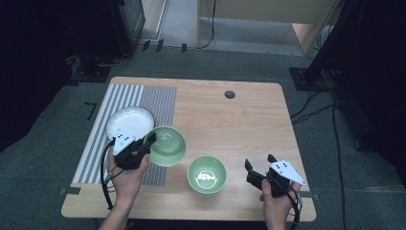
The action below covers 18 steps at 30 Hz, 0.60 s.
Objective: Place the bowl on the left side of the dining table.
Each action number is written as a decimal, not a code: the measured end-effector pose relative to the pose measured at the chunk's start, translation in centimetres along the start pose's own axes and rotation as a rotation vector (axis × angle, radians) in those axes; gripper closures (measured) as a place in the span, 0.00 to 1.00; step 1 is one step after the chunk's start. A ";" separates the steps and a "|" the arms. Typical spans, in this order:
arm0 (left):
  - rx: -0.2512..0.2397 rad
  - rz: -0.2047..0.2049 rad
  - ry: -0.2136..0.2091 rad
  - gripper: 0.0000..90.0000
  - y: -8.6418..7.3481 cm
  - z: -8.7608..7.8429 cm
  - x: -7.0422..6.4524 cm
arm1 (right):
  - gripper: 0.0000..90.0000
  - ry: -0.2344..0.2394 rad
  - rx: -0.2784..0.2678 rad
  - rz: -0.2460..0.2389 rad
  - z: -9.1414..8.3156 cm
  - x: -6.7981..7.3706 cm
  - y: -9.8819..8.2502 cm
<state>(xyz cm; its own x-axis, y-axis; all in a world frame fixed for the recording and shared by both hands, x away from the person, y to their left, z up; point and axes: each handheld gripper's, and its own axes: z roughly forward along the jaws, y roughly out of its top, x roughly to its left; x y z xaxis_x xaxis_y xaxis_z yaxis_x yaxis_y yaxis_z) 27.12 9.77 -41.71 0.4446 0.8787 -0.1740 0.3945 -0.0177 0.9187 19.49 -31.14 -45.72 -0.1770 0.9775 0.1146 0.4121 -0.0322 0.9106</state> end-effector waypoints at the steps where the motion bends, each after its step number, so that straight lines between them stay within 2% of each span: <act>1: 0.001 0.001 0.002 0.93 0.0 0.0 0.2 | 0.17 -0.004 0.005 0.002 0.1 -0.2 -0.1; 18: 0.015 -0.027 0.015 0.93 -0.2 0.4 1.8 | 0.17 -0.078 0.090 0.025 1.4 -3.3 -2.2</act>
<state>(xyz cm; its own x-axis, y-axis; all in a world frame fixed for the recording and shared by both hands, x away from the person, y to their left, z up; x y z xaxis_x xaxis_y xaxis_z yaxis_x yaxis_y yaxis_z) 28.11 11.20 -42.36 0.4217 0.8858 -0.1934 0.4183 -0.0008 0.9083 20.37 -33.98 -48.65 -0.0975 0.9900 0.1021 0.4949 -0.0408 0.8680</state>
